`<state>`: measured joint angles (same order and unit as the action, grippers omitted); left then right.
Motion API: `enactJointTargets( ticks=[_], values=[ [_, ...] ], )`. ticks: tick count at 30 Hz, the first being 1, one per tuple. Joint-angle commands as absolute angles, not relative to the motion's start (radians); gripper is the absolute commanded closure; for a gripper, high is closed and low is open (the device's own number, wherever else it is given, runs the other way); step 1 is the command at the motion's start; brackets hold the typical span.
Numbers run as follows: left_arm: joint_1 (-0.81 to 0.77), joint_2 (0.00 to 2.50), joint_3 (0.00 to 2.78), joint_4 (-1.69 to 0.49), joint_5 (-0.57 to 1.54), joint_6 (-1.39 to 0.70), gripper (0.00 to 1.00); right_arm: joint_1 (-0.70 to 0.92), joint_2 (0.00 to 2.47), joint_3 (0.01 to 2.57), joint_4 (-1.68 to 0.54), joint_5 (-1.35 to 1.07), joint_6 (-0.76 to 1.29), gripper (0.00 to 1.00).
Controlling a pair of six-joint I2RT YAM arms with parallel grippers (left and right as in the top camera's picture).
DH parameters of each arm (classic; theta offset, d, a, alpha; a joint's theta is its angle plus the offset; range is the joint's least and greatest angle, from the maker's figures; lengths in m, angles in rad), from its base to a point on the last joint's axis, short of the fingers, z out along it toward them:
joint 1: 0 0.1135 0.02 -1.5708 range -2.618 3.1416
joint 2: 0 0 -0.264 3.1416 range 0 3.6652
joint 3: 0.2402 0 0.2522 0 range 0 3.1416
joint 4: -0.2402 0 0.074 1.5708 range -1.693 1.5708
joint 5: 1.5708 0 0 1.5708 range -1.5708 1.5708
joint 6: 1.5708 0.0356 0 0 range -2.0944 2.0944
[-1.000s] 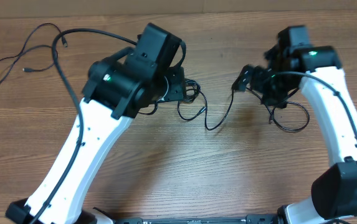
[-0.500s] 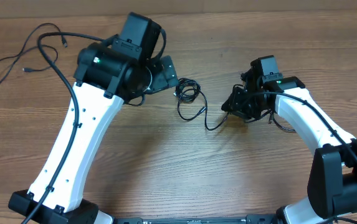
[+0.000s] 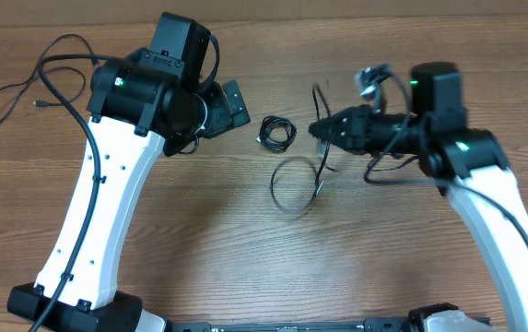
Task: Untangle cables
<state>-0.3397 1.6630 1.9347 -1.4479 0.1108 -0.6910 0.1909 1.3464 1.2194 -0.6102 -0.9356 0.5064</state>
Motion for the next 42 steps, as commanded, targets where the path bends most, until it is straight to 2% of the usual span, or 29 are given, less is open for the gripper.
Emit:
enactJointTargets(
  ticks=[1,7,10,26,33,36,42],
  values=[
    [-0.341,1.668,1.939,-1.451,0.195,-0.595,0.0,0.196,1.213,1.252,-0.456,-0.963,0.678,0.96],
    [-0.341,1.668,1.939,-1.446,0.329,-0.469,0.0,0.195,1.113,1.252,-0.125,-0.963,0.916,0.96],
    [-0.341,1.668,1.939,-1.446,0.426,-0.368,0.0,0.195,1.113,1.252,-0.064,-0.958,0.985,0.96],
    [-0.389,1.674,1.89,-1.368,0.447,-0.109,0.0,0.195,1.113,1.252,-0.032,-0.884,1.131,0.96],
    [-0.44,1.674,1.809,-1.298,0.438,-0.108,0.0,0.195,1.113,1.252,-0.03,-0.875,1.153,0.96],
    [-0.44,1.676,1.79,-1.288,0.418,-0.108,0.05,0.195,1.114,1.252,-0.031,-0.876,1.154,0.96],
    [-0.465,1.676,1.696,-1.206,0.427,-0.11,0.04,0.195,1.115,1.252,-0.031,-0.865,1.16,0.96]
  ],
)
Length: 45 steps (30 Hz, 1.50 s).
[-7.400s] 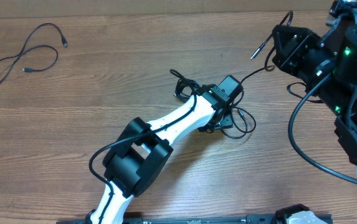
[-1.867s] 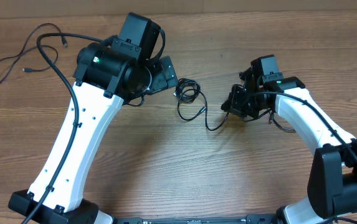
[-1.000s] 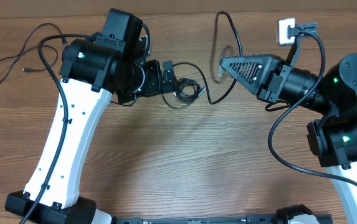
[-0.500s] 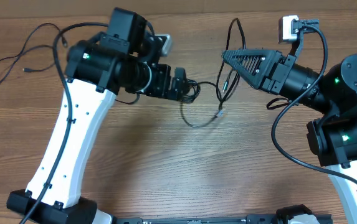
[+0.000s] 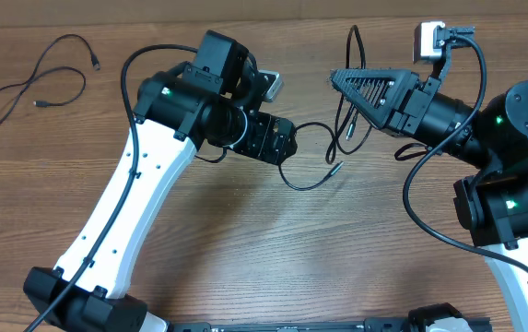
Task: Untangle cables
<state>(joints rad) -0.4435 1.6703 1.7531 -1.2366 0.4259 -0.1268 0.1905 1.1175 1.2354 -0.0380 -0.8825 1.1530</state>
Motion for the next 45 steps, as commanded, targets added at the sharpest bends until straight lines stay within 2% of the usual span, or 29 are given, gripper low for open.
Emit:
enactJointTargets(
  ticks=[1,5,7,9,13,17,19,22,26,32,37,45],
  values=[
    [-0.474,1.676,1.67,-1.179,0.427,-0.112,0.04,0.195,1.115,1.252,-0.03,-0.864,1.16,0.96],
    [-0.492,1.676,1.589,-1.076,0.426,-0.16,0.06,0.195,1.116,1.252,-0.031,-0.865,1.16,0.96],
    [-0.492,1.676,1.556,-1.041,0.427,-0.172,0.16,0.195,1.119,1.252,-0.031,-0.865,1.159,0.96],
    [-0.492,1.676,1.554,-1.043,0.426,-0.172,0.21,0.195,1.122,1.252,-0.032,-0.865,1.159,0.96],
    [-0.492,1.676,1.554,-1.042,0.426,-0.172,0.44,0.195,1.142,1.251,-0.043,-0.866,1.159,0.96],
    [-0.492,1.676,1.554,-1.042,0.426,-0.172,0.56,0.195,1.159,1.251,-0.054,-0.869,1.159,0.96],
    [-0.492,1.676,1.554,-1.042,0.426,-0.172,0.66,0.195,1.166,1.251,-0.054,-0.869,1.159,0.96],
    [-0.492,1.676,1.554,-1.042,0.426,-0.172,0.75,0.195,1.169,1.251,-0.057,-0.869,1.159,0.96],
    [-0.491,1.676,1.554,-1.042,0.416,-0.172,0.96,0.195,1.169,1.251,-0.057,-0.868,1.159,0.96],
    [-0.491,1.673,1.555,-1.048,0.416,-0.172,0.96,0.195,1.169,1.251,-0.089,-0.857,1.131,0.96],
    [-0.455,1.623,1.611,-1.118,0.448,-0.184,0.96,0.187,1.18,1.251,-0.312,-0.677,0.962,0.91],
    [-0.432,1.443,1.67,-1.172,0.491,-0.18,0.96,0.089,1.191,1.251,-0.519,-0.582,0.878,0.9]
  ],
)
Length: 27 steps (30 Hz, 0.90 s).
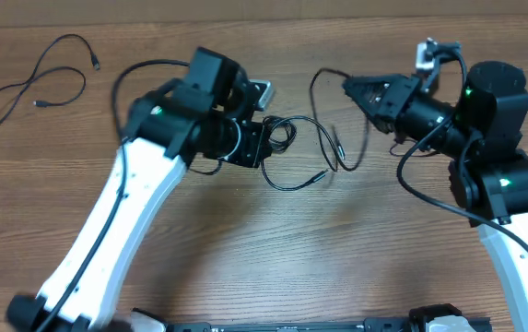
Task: Untangle cables
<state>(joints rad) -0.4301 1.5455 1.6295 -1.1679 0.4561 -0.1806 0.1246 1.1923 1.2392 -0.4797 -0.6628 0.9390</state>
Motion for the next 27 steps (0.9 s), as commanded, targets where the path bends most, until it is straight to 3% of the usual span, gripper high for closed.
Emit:
enactJointTargets(
  ticks=[1,7,9,12,17,21,27],
  values=[
    [-0.432,1.42,1.671,-1.172,0.491,-0.181,0.96,0.077,1.191,1.251,-0.551,-0.559,0.846,0.87],
    [-0.432,1.284,1.672,-1.16,0.491,-0.234,0.96,0.057,1.192,1.251,-0.707,-0.38,0.773,0.8],
    [-0.432,1.238,1.672,-1.152,0.491,-0.238,0.96,0.057,1.192,1.251,-0.744,-0.313,0.738,0.6],
    [-0.432,1.186,1.672,-1.143,0.474,-0.241,0.96,0.057,1.193,1.251,-0.784,-0.217,0.723,0.44],
    [-0.432,1.117,1.672,-1.183,0.313,-0.319,0.96,0.059,1.226,1.25,-0.829,-0.167,0.723,0.38],
    [-0.432,1.082,1.672,-1.238,0.224,-0.357,0.96,0.107,1.358,1.25,-0.835,-0.207,0.652,0.23],
    [-0.432,1.082,1.672,-1.332,0.015,-0.471,0.96,0.202,1.615,1.25,-0.794,-0.241,0.559,0.25]
  ],
)
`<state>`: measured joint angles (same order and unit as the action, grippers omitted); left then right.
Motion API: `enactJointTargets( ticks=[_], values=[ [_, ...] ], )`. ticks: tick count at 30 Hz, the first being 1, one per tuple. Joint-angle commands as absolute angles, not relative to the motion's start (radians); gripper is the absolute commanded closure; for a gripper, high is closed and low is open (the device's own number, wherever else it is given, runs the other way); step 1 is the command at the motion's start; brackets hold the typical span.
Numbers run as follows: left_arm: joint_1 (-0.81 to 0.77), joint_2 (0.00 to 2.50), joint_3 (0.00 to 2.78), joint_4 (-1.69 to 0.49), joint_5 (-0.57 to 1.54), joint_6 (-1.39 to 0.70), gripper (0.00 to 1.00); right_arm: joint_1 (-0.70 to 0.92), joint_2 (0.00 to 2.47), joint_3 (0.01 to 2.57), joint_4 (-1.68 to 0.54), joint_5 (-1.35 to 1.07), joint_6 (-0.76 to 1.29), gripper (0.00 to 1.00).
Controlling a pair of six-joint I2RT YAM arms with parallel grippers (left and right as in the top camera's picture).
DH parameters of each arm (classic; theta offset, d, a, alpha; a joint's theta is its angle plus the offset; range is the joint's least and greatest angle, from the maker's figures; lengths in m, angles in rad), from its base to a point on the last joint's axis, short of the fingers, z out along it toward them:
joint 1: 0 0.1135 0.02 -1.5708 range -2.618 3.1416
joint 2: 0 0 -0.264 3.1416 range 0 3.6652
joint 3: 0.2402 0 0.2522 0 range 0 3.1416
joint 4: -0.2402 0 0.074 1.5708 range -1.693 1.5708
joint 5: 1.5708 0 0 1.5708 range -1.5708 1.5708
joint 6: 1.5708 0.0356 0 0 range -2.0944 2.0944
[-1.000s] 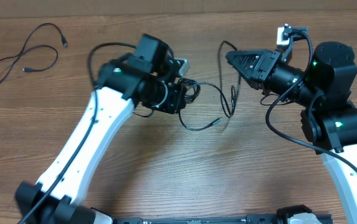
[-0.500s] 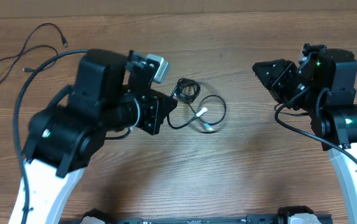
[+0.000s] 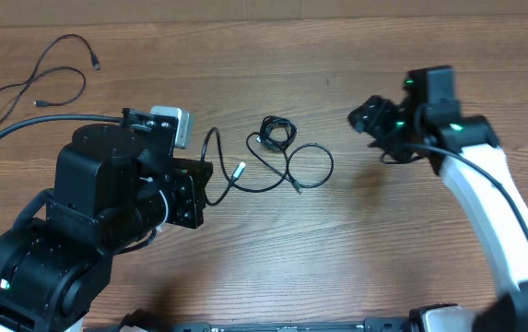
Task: Untangle cables
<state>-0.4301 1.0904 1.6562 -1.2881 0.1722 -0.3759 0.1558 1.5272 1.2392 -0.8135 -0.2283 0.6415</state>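
Note:
A black cable with a small tight coil (image 3: 277, 132) lies mid-table, and its loose loops (image 3: 311, 166) spread to the right and front. A second short black cable with a white plug (image 3: 240, 169) arcs up and around the left gripper (image 3: 199, 189), which looks shut on it at the front left. The right gripper (image 3: 359, 118) hovers right of the coil, apart from every cable. Its jaws seem parted and hold nothing.
A third thin black cable (image 3: 33, 81) lies stretched out by itself at the far left corner. The bulky left arm (image 3: 107, 212) covers the front-left part of the table. The right arm (image 3: 485, 184) runs along the right side.
The left gripper has pulled back to the front left and now has the white-plug cable. The right gripper has let go of its cable and moved slightly right. The coiled cable lies flat on the table.
At first the right gripper held a cable loop beside the small coil, with the left gripper behind it. Both grippers were then raised, the strands stretched between them. Later they were lower, still on the tangle. Now two cables lie apart, one in the left gripper.

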Motion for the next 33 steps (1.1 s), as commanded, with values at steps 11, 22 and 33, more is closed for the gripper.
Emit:
enactJointTargets(
  ticks=[11,22,33],
  values=[
    [-0.432,1.082,1.672,-1.483,-0.263,-0.658,0.96,0.388,1.835,1.25,-0.657,-0.213,0.391,0.37],
    [-0.432,1.082,1.672,-1.517,-0.281,-0.659,0.96,0.45,1.879,1.249,-0.587,-0.161,0.395,0.46],
    [-0.432,1.082,1.672,-1.519,-0.286,-0.658,0.96,0.484,1.988,1.248,-0.525,-0.157,0.395,0.54]
  ],
)
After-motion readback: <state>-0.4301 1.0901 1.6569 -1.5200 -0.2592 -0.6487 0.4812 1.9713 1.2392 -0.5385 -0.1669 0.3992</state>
